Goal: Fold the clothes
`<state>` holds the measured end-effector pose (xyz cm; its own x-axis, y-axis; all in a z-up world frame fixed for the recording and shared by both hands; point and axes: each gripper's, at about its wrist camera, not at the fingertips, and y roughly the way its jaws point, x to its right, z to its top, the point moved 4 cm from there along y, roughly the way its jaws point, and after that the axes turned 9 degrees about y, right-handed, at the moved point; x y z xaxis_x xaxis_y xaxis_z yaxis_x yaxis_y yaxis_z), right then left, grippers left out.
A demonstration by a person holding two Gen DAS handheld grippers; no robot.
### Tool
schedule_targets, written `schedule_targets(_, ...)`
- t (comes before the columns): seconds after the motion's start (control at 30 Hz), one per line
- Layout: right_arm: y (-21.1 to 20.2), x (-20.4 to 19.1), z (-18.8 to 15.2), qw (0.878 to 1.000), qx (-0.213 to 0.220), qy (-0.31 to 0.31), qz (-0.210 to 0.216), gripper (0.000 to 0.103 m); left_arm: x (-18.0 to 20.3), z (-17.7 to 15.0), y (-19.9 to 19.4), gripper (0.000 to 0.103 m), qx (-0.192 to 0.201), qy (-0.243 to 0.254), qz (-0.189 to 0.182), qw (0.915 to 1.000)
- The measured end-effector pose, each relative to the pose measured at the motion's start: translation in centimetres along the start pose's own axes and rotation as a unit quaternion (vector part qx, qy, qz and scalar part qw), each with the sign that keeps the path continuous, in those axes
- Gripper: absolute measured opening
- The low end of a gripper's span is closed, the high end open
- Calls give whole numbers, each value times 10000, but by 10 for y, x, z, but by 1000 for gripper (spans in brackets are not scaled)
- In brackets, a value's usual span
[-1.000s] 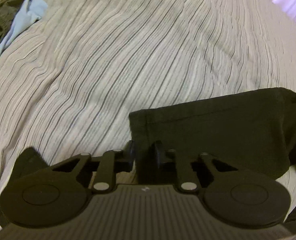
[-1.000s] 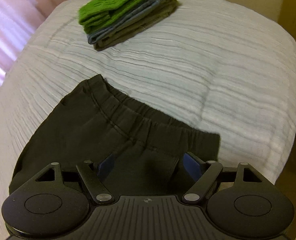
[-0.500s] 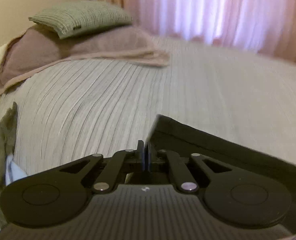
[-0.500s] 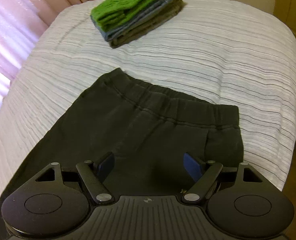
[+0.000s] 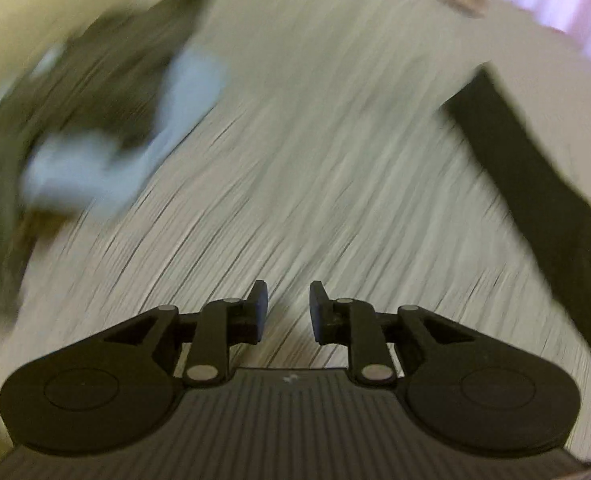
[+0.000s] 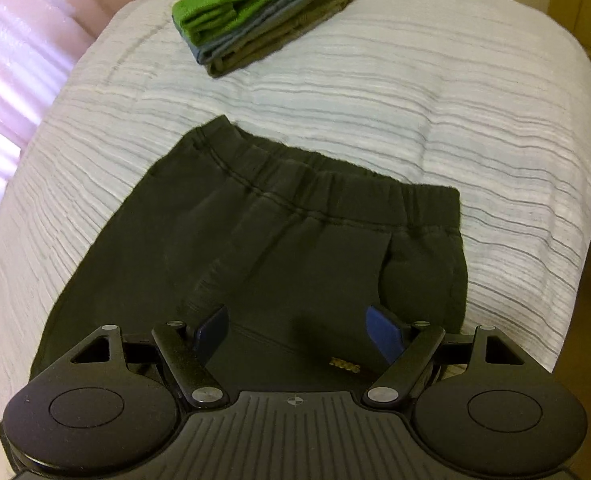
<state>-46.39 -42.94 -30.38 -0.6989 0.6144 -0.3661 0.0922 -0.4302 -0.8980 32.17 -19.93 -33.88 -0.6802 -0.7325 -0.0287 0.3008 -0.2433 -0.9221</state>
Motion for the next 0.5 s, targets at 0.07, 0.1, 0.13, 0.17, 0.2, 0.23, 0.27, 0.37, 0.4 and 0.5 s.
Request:
schedule_targets(0.07, 2, 9, -1, 9999, -86, -65, 62, 79, -28, -40, -14, 18, -184, -429, 3, 9989)
schedule_targets(0.1, 1, 14, -2, 9998, -125, -120, 88, 79, -38, -58, -21, 19, -196, -598, -45, 9980)
schedule_targets(0.13, 0, 20, -3, 9996, -162, -183, 113, 79, -46, -73, -27, 21, -198, -721, -100, 9972)
schedule_targets(0.17, -1, 27, -4, 9994, -200, -246, 138, 79, -50, -87, -32, 22, -201, -809, -152, 9964)
schedule_targets(0.2, -2, 33, -5, 9991, -237, -309, 163, 79, -53, -101, -37, 22, -201, -897, -210, 9955)
schedule_targets(0.23, -5, 39, -5, 9988, -275, -354, 172, 79, -55, -115, -41, 22, -199, -984, -268, 9946)
schedule_targets(0.27, -7, 46, -5, 9986, -313, -394, 176, 79, -56, -126, -44, 22, -202, -1073, -340, 9934)
schedule_targets(0.37, -20, 69, 0, 9982, -370, -399, 263, 79, -46, -147, -50, 22, -116, -1350, -565, 9892)
schedule_targets(0.4, -22, 77, 3, 9981, -374, -399, 278, 79, -43, -149, -49, 22, -45, -1440, -644, 9875)
schedule_targets(0.5, -26, 100, 14, 9984, -348, -338, 298, 79, -25, -143, -36, 31, 170, -1440, -703, 9869)
